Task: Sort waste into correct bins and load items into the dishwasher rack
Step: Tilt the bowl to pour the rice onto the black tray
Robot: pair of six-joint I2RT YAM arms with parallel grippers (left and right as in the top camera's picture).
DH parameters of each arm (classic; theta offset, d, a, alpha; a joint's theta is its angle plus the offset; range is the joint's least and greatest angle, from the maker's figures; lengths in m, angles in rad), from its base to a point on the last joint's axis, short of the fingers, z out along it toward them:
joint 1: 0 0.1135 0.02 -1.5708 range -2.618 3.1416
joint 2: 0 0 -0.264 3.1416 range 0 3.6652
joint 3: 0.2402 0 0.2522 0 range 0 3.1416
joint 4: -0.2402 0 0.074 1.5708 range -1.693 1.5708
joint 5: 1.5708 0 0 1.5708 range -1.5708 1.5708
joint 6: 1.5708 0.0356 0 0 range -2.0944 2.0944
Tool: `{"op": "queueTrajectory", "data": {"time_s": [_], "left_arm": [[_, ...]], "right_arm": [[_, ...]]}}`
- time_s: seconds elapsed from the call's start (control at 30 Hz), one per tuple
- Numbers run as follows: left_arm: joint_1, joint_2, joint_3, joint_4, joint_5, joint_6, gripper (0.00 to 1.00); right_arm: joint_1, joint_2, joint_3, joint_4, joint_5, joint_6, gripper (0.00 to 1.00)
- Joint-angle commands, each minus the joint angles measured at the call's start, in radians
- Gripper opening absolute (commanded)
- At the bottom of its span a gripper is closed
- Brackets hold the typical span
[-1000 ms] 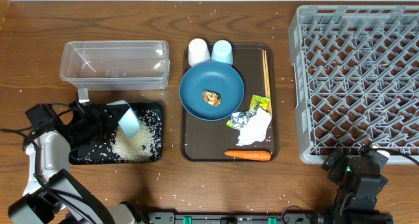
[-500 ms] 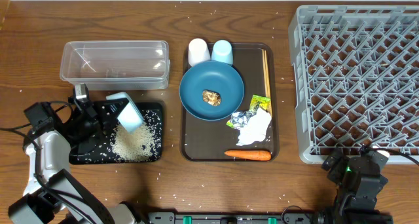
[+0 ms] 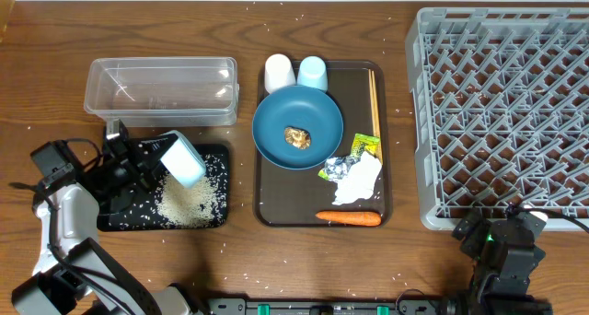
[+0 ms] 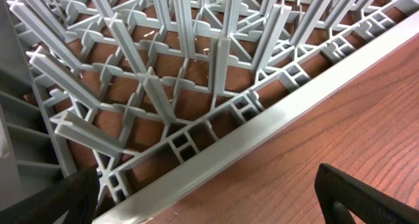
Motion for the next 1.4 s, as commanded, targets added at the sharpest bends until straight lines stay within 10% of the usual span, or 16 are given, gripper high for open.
{"op": "queueTrajectory", "data": {"time_s": [0.0, 0.17, 0.3, 1.37], "left_arm": [[0.005, 0.009, 0.007, 0.000, 0.027, -0.123, 0.06], [0.005, 0.003, 0.007, 0.052, 0.026, -0.093, 0.06], [0.005, 0.004, 0.006, 0.166, 0.024, 0.156, 0.06], [-0.045, -0.017, 0.007, 0.228, 0.010, 0.148, 0.06]], "right_arm": [[-0.006, -0.002, 0.011, -0.001, 0.010, -0.011, 0.99], [-0.006, -0.002, 0.011, -0.001, 0.010, -0.011, 0.99], [-0.006, -0.002, 0.011, -0.001, 0.010, -0.011, 0.99], [-0.006, -0.002, 0.011, -0.001, 0.010, -0.011, 0.99]]}}
